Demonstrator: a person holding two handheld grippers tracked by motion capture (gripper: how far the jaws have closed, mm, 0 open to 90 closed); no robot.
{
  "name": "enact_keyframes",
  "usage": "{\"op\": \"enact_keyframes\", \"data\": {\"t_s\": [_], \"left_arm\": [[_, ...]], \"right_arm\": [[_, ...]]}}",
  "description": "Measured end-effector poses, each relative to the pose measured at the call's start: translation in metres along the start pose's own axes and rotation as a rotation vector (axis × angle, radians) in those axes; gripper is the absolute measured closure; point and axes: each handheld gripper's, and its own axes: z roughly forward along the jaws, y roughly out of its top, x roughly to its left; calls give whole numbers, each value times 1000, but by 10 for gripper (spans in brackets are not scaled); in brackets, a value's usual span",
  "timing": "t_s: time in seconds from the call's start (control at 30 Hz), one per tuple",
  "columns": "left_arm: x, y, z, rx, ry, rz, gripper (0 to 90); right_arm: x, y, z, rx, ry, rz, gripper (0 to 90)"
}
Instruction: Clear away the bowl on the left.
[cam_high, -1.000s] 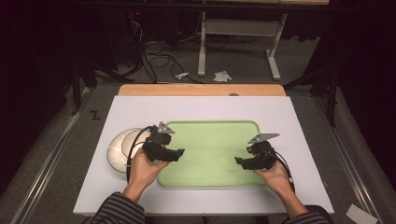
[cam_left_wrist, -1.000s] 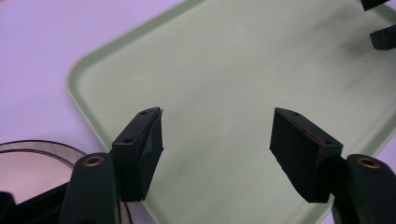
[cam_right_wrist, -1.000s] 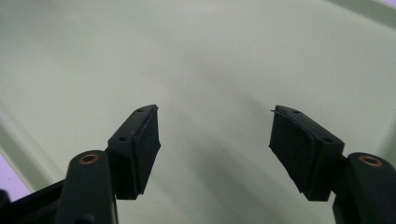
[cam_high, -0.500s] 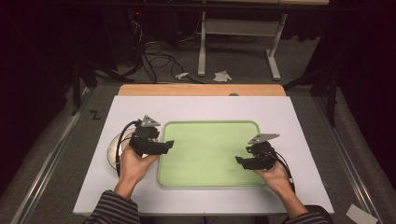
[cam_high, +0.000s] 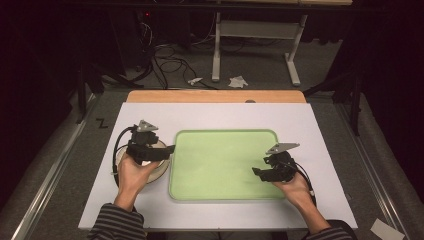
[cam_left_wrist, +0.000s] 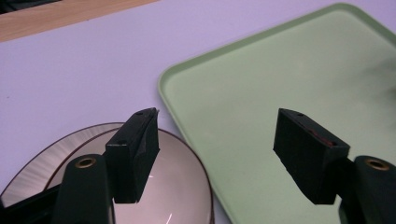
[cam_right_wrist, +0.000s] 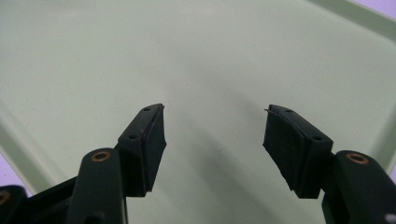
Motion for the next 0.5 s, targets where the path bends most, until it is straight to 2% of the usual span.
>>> {"op": "enact_keyframes", "data": {"t_s": [0.33,0.5], "left_arm": [[24,10,-2,-28,38,-66,311],[33,12,-3,-38,71,-62,312]], "right_arm": [[2,0,2,9,-6,-11,403],[2,0,1,8,-11,-6,403]]}}
